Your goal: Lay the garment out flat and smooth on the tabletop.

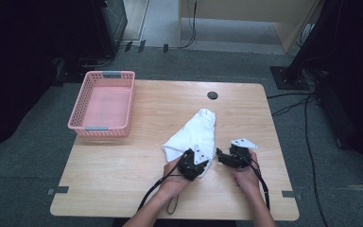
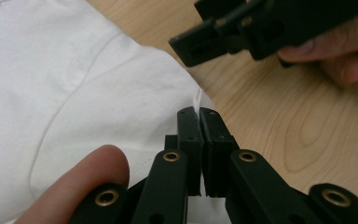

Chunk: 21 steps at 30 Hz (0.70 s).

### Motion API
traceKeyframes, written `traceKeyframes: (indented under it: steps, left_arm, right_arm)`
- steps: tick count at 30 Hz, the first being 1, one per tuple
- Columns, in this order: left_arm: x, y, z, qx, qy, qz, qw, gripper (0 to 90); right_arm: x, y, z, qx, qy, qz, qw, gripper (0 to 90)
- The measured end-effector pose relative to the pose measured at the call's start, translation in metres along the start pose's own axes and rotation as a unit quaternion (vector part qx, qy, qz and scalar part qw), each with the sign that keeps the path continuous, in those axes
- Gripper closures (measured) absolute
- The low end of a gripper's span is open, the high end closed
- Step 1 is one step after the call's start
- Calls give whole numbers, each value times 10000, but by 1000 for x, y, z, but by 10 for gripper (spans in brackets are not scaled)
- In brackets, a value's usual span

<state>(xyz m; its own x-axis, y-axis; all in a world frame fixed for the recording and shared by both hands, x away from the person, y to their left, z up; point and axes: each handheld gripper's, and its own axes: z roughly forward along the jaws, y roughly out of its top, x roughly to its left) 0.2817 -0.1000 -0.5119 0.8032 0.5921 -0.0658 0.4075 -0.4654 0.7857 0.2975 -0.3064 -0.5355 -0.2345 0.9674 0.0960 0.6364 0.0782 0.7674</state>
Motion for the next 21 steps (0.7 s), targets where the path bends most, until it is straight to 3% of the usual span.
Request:
traceKeyframes:
  steps: [2,4,6,10,11,13,15,17,21]
  left_arm:
    - [13,1,-9,-227,-98,-407,9989,899]
    - [30,2,-20,-462,-123,-833,9954,900]
    - [47,1,-31,-650,-34,-1117,9916,900]
    - [81,-5,-52,-946,223,-1650,9815,900]
    - [88,-6,-56,-1003,198,-1825,9779,900]
    - [99,-9,-62,-1040,94,-2039,9734,900]
    - [103,-11,-64,-1037,-10,-2106,9721,899]
    - [102,-12,-65,-1019,-78,-2105,9722,898]
    - [95,-9,-65,-969,-197,-1926,9763,897]
  right_arm:
    - [0,0,0,4,-6,0,10000,324]
    - [1,0,0,2,-17,-3,10000,324]
    - [1,0,0,4,-21,-24,10000,323]
    - [2,0,0,16,-29,-36,10000,319]
    - [2,0,0,19,-29,-45,10000,316]
    - [2,0,0,15,-30,-66,10000,314]
    - [2,0,0,25,-42,-94,9999,308]
    - [2,0,0,30,-43,-90,9999,305]
    - [2,0,0,20,-8,-58,10000,303]
